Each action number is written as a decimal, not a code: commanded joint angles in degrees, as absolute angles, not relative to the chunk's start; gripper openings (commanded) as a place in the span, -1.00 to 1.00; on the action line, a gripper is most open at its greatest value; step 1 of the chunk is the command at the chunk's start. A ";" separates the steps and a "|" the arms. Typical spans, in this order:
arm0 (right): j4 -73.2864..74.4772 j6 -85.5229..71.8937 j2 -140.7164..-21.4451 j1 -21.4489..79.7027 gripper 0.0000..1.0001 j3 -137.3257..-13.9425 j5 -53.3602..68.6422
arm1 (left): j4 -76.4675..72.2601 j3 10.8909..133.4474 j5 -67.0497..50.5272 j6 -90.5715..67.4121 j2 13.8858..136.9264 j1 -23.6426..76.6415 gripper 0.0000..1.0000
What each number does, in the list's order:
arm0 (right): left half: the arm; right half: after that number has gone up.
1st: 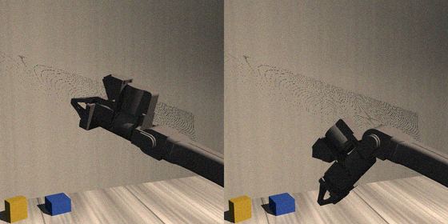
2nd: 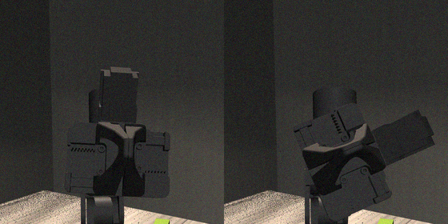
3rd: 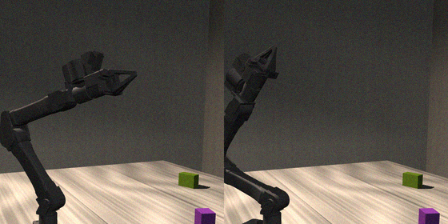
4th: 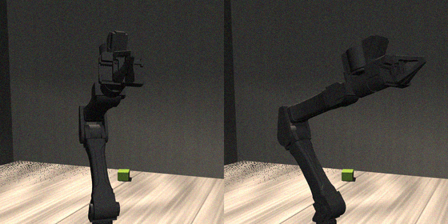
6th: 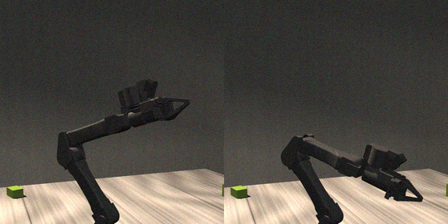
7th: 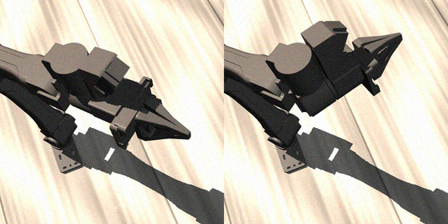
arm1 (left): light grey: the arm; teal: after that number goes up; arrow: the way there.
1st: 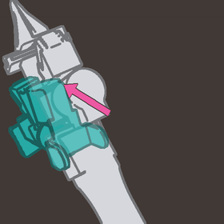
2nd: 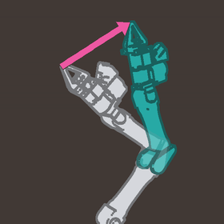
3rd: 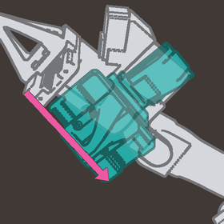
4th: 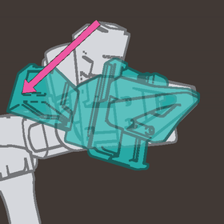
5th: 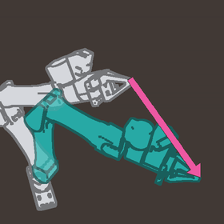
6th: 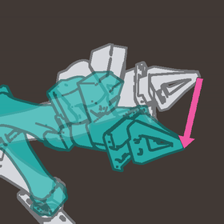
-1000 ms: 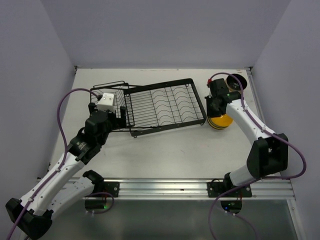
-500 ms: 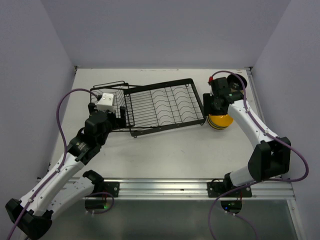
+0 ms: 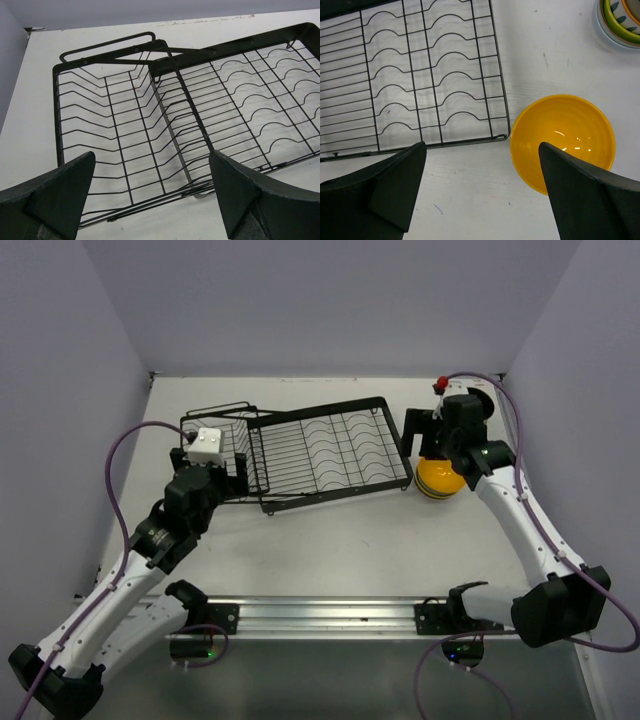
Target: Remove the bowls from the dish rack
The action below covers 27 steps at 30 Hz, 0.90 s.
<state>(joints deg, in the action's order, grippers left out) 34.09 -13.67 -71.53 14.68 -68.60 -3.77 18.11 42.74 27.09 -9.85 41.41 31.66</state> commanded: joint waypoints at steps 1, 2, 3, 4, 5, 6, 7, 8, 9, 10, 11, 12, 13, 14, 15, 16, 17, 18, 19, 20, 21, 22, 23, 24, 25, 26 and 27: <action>28.31 -16.78 -70.49 14.68 0.97 -66.45 -5.18 | 15.82 42.19 29.79 -9.49 41.31 31.82 1.00; 27.26 -17.74 -70.23 14.68 0.97 -65.23 -5.36 | 15.82 42.10 29.97 -9.49 41.22 31.90 1.00; 26.99 -18.10 -70.14 14.68 0.97 -64.61 -6.14 | 15.82 42.10 30.14 -9.58 41.31 31.90 1.00; 26.90 -18.54 -70.14 14.68 0.97 -64.43 -7.02 | 15.65 42.10 30.49 -9.67 41.22 31.90 1.00; 27.42 -18.98 -70.14 14.68 0.97 -63.90 -7.81 | 15.56 42.19 30.67 -9.67 41.31 31.90 1.00; 27.60 -19.07 -70.05 14.68 0.97 -63.55 -8.69 | 15.56 42.19 30.76 -9.67 41.40 31.90 1.00; 27.77 -19.07 -69.96 14.68 0.97 -63.28 -8.79 | 15.56 42.19 30.76 -9.67 41.48 31.82 1.00; 28.12 -19.07 -69.79 14.68 0.97 -62.76 -8.79 | 15.56 42.19 30.76 -9.67 41.66 31.90 1.00; 28.21 -19.16 -69.18 14.68 0.97 -62.49 -8.27 | 15.56 42.10 30.76 -9.67 41.66 31.90 1.00; 28.13 -19.16 -68.82 14.68 0.97 -62.14 -7.83 | 15.56 42.10 30.85 -9.58 41.92 31.82 1.00; 27.78 -19.16 -68.47 14.68 0.97 -61.53 -7.39 | 15.56 42.10 31.02 -9.58 41.92 31.90 1.00; 27.69 -19.07 -67.94 14.68 0.97 -61.44 -6.86 | 15.64 42.10 31.29 -9.58 42.10 31.90 1.00; 27.69 -19.16 -67.77 14.68 0.97 -61.35 -6.77 | 15.73 42.19 31.64 -9.67 42.19 31.90 1.00; 27.60 -18.99 -67.50 14.76 0.97 -61.17 -6.68 | 15.91 42.19 31.64 -9.67 42.19 31.90 1.00; 27.42 -18.98 -67.33 14.68 0.97 -61.00 -6.68 | 15.91 42.19 31.64 -9.67 42.19 31.90 1.00; 27.42 -19.07 -67.06 14.68 0.97 -60.74 -6.68 | 15.91 42.10 31.64 -9.67 42.10 31.82 1.00; 27.42 -19.07 -66.97 14.68 0.97 -60.21 -6.77 | 15.91 42.10 31.73 -9.67 42.10 31.90 1.00; 27.33 -18.99 -67.06 14.68 0.97 -59.94 -6.85 | 16.00 42.10 31.90 -9.67 42.10 31.90 1.00; 27.33 -19.16 -66.97 14.68 0.97 -59.77 -7.03 | 15.91 42.10 32.25 -9.58 42.10 31.82 1.00; 27.51 -19.16 -67.06 14.68 0.97 -59.68 -7.29 | 15.91 42.01 32.43 -9.67 42.10 31.90 1.00; 27.60 -19.25 -67.06 14.68 0.97 -59.76 -7.12 | 15.91 42.01 32.69 -9.67 42.01 31.90 1.00; 27.68 -19.16 -67.06 14.76 0.97 -59.85 -7.21 | 16.00 42.01 32.87 -9.67 42.19 31.82 1.00; 27.51 -19.25 -67.23 14.68 0.97 -59.94 -7.03 | 16.08 42.10 32.96 -9.67 42.19 31.90 1.00; 27.34 -19.42 -67.15 14.68 0.97 -59.94 -7.03 | 16.08 42.19 33.05 -9.67 42.27 31.82 1.00; 27.07 -19.42 -67.24 14.68 0.98 -59.85 -6.94 | 16.08 42.19 33.05 -9.67 42.28 31.90 1.00; 26.72 -19.60 -67.15 14.68 0.97 -59.51 -6.94 | 16.08 42.19 33.05 -9.67 42.19 31.82 1.00; 26.72 -19.60 -67.15 14.68 0.97 -59.41 -6.86 | 16.08 42.10 33.05 -9.58 42.19 31.90 1.00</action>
<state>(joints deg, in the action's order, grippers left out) 29.30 -18.65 -68.16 14.68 -59.66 -6.48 18.11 42.28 31.48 -9.85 42.26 31.64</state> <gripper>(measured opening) 0.986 0.997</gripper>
